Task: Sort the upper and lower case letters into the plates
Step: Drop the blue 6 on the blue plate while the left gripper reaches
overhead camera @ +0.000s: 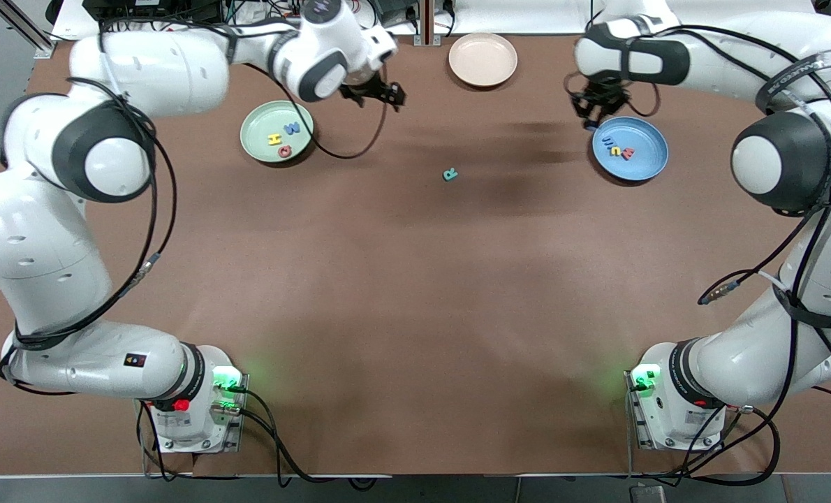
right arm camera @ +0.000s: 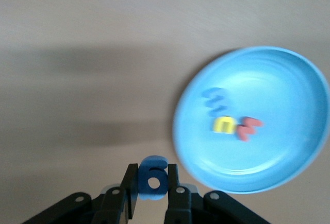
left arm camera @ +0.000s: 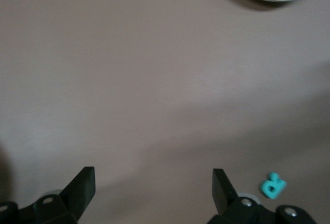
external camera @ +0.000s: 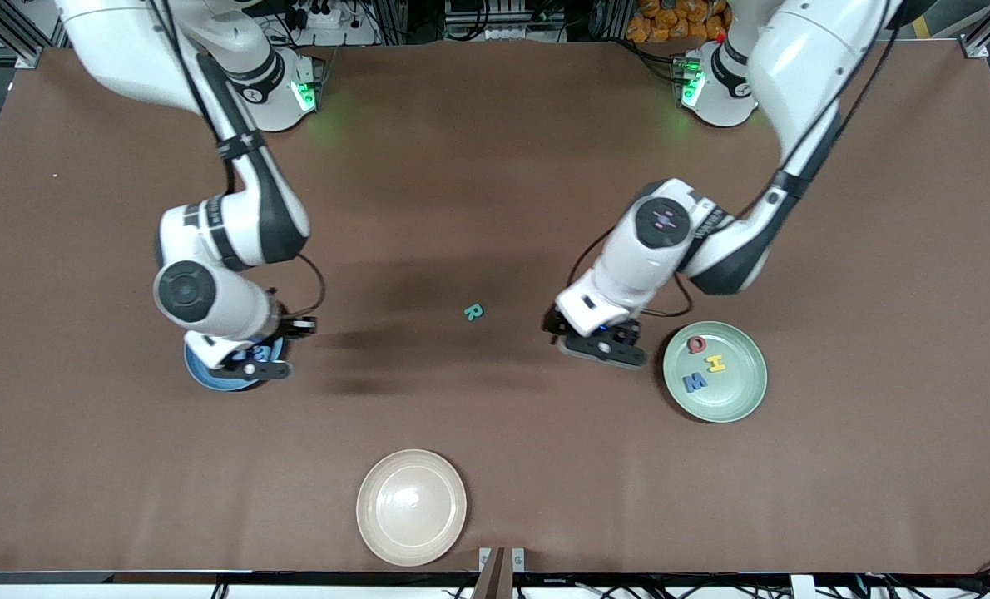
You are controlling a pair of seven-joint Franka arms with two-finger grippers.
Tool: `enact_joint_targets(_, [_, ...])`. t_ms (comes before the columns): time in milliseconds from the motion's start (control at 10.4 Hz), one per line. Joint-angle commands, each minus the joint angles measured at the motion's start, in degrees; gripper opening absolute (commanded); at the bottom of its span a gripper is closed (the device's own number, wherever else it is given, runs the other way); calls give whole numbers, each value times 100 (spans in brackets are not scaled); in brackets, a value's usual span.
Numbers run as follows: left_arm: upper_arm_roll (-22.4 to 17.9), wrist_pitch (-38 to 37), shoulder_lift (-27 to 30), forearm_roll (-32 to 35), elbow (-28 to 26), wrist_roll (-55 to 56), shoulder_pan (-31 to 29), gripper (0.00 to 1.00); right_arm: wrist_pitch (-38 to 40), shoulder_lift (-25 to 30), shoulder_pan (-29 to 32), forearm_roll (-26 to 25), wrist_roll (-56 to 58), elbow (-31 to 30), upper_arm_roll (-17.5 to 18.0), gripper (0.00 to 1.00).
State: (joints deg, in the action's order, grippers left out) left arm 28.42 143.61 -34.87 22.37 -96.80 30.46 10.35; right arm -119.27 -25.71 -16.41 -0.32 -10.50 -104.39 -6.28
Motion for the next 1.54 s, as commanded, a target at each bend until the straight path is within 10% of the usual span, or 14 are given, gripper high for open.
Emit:
enact_joint_targets(0, [-55,132,-388,949,467,39,483,100,-123,225,190,-197,730,-407,-214,0])
enact_joint_targets(288, [-195,1070,-968,1560,742,118,1134,100,-211,216,471,-197,1305,-451,-294,9])
enact_joint_targets(384, [-379,1403,-1117,1578,742,240,1405,100,-202,251,498,-197,1305,-451,-303,96])
enact_joint_targets(1153, [-1285,1917,-1778,2149,628,452,2261,100,886,2324,1000,-118,1261,84,285,100])
enact_joint_targets(1441, [-1356,1908,-1813,2123,636,487,2340,69,1185,2877,1026,-100,894,313,286,100])
